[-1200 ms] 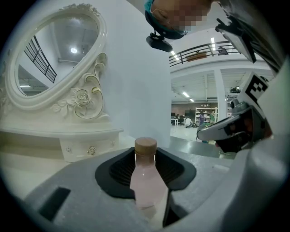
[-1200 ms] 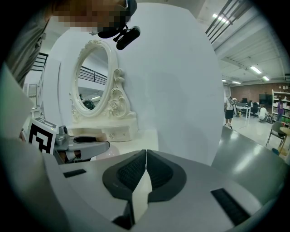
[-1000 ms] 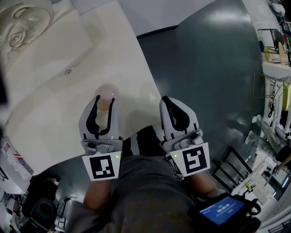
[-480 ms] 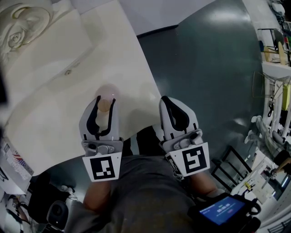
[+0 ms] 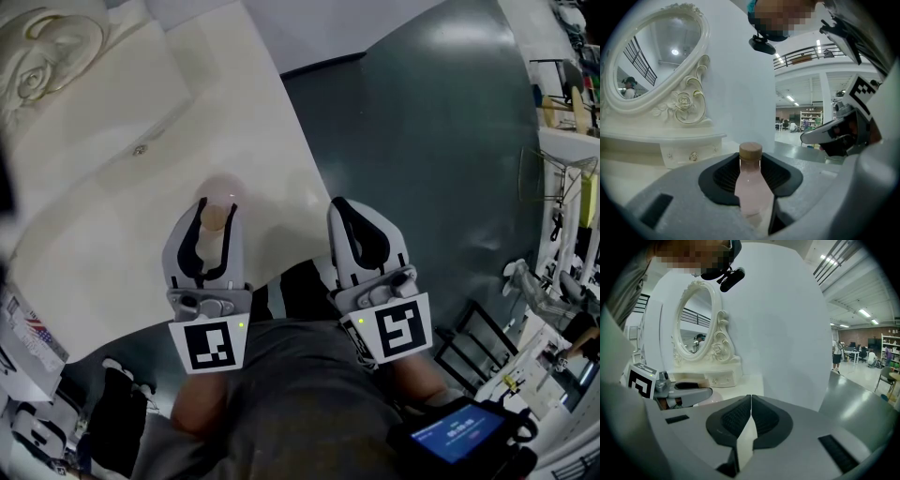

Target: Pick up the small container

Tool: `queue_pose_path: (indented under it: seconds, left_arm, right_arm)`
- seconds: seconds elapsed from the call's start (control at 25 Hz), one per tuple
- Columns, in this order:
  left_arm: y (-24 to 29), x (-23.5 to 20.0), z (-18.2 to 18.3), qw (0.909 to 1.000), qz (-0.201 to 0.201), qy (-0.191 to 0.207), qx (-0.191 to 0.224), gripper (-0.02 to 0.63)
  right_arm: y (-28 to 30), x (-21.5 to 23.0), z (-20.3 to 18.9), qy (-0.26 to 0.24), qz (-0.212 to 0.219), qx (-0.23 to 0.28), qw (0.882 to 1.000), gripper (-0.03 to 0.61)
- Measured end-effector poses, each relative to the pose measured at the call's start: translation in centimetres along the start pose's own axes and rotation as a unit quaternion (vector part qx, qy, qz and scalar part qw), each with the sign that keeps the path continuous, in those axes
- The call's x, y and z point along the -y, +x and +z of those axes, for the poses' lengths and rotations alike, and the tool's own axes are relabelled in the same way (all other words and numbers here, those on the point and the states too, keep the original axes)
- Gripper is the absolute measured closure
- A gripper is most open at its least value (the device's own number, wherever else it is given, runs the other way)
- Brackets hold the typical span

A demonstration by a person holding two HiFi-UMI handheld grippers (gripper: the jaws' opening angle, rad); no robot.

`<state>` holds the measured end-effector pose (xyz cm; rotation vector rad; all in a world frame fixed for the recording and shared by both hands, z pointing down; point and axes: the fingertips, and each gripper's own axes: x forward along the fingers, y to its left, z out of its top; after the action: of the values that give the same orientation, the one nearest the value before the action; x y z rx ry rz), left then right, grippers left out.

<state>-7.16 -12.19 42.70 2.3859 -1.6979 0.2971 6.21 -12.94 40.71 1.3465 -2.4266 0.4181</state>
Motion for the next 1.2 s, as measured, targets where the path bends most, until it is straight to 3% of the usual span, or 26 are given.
queue_pose_path:
  seconds: [0.76, 1.2]
  left_arm:
    - [-0.4, 0.3, 0.5, 1.0000, 0.000, 0.006, 0.008, 0.469]
    - [-2.2, 0.5, 4.2, 0.9994, 0.004, 0.005, 0.033, 0.469]
  right_arm:
    - [-1.5, 0.0, 2.1, -0.016, -0.001, 0.018, 1.000, 0.565]
    - [-2.7, -0.5, 3.6, -0.022, -0.001, 0.042, 0.999, 0.565]
